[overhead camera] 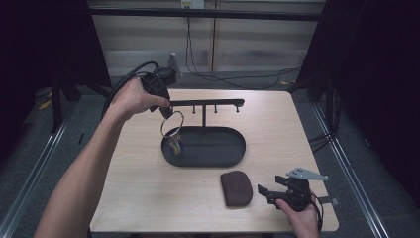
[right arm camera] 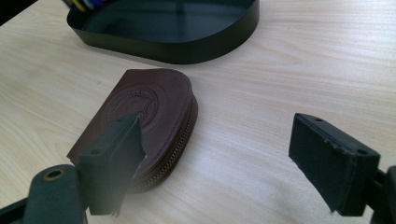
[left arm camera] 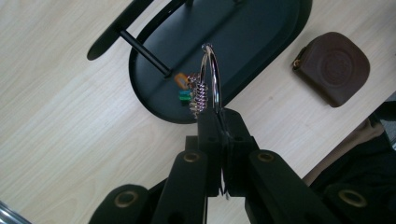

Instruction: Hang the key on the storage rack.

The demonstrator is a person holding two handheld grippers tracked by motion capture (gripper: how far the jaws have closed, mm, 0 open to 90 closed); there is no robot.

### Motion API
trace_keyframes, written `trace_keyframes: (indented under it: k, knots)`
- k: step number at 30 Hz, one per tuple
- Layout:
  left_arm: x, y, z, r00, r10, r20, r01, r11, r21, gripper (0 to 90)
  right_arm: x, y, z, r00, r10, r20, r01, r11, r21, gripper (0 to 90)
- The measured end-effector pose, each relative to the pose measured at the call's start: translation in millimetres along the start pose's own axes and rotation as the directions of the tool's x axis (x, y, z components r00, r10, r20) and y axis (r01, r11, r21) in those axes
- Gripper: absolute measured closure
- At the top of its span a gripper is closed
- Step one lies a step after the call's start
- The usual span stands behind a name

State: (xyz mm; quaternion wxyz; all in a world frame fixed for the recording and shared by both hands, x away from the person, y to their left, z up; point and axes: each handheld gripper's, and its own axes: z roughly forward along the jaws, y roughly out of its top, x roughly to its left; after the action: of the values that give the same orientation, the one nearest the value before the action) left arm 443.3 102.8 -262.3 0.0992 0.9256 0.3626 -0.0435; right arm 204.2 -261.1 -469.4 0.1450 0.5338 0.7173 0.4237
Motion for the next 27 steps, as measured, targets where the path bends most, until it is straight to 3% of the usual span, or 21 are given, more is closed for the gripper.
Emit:
trace_keyframes:
  k: [5,10,14,15,19,23,27]
  knots:
    - [11.6,5.1,3.0,0.9999,-0.007,0.012,0.008,0.9999,-0.007,88.4,-0.3,-0.2,-0.2,1.0,-0.001,-0.003,0.001,1.0,-0.001,17.4]
    - [22.1,5.9,5.3,0.9998,-0.014,-0.012,0.014,0.9998,-0.011,88.5,-0.5,0.0,0.0,1.0,0.001,-0.003,-0.001,1.0,-0.001,17.4]
    - [26.2,6.2,10.9,0.9995,-0.022,-0.023,0.022,0.9997,-0.006,88.4,-0.1,0.1,0.4,1.0,-0.002,-0.003,0.002,1.0,0.0,17.4]
    - [26.7,6.0,12.4,0.9991,-0.041,-0.012,0.041,0.9991,-0.013,88.4,0.1,0.1,0.2,1.0,-0.001,-0.002,0.001,1.0,0.001,17.3]
    - [32.3,6.1,16.0,0.9997,-0.026,-0.003,0.026,0.9996,-0.008,88.4,-0.2,0.1,0.5,1.0,-0.002,-0.004,0.002,1.0,0.001,17.3]
    - [34.7,6.0,19.5,0.9985,-0.054,-0.001,0.054,0.9982,-0.026,88.4,0.0,0.4,0.8,1.0,-0.002,-0.006,0.002,1.0,0.001,17.4]
    - [34.5,7.7,20.9,0.9993,-0.033,-0.02,0.032,0.999,-0.031,88.3,0.1,0.3,0.6,1.0,-0.003,-0.005,0.003,1.0,0.001,17.3]
